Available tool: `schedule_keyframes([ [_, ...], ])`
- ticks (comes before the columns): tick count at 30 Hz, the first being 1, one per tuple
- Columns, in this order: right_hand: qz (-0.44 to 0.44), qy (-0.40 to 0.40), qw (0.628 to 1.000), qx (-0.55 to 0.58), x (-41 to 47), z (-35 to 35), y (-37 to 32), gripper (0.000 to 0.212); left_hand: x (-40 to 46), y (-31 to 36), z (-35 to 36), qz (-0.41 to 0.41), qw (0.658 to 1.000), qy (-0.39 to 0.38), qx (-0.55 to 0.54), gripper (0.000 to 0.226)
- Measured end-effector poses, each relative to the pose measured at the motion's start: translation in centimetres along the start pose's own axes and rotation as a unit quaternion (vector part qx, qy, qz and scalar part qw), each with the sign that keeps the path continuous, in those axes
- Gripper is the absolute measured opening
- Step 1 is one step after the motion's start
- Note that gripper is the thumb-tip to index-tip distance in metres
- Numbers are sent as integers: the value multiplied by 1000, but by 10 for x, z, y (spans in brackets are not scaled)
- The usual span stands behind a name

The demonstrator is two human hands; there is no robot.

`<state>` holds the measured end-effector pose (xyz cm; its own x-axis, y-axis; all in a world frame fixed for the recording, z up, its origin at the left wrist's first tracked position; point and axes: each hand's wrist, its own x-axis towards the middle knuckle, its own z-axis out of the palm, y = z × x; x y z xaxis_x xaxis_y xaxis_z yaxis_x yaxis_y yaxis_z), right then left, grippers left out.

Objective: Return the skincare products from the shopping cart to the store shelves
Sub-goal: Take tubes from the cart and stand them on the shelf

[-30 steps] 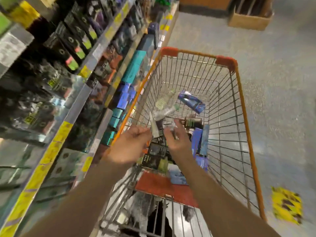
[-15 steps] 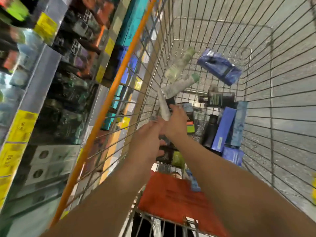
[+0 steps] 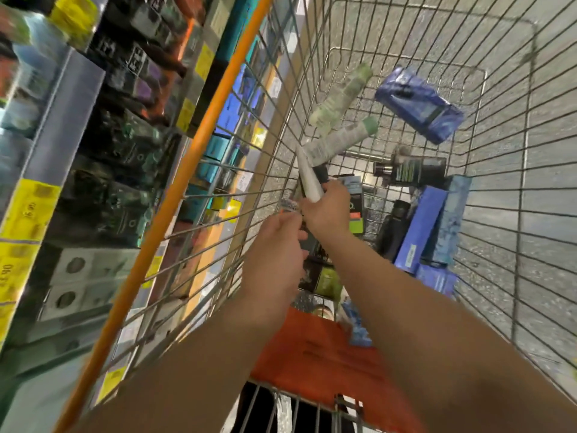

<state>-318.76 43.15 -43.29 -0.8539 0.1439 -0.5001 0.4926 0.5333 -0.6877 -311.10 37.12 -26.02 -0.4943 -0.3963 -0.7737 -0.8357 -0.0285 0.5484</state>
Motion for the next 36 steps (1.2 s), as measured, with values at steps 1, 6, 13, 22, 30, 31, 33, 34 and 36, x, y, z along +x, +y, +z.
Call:
schedule_keyframes([
  [1,9,-4,1000,16,-8,-5,0,34,-2,3,-1,1,1000,-6,-2,14],
  [6,69,-31,985,157,-50,-36,-12,30,-26,17,-7,3,1000,-19,-3,18],
  [13,52,-51,948,310,-110,-93,-71,24,-74,40,-33,16,997,-47,-67,25],
  [22,-76,-91,925,361,-214,-142,-168,49,-151,71,-103,161,971,-74,-158,29],
  [30,-146,-163,901,373,-343,-161,-252,44,-244,76,-214,304,943,-87,-106,35],
  [31,-154,-160,904,365,-356,-159,-260,41,-254,74,-229,316,939,-79,-113,34],
  [33,-168,-158,907,351,-383,-155,-277,39,-273,69,-258,338,931,-63,-123,29],
  [34,-186,-158,910,334,-395,-152,-286,38,-282,66,-274,353,927,-54,-115,31],
  [36,-238,-163,915,281,-413,-146,-296,37,-297,60,-298,381,919,-36,-91,33],
])
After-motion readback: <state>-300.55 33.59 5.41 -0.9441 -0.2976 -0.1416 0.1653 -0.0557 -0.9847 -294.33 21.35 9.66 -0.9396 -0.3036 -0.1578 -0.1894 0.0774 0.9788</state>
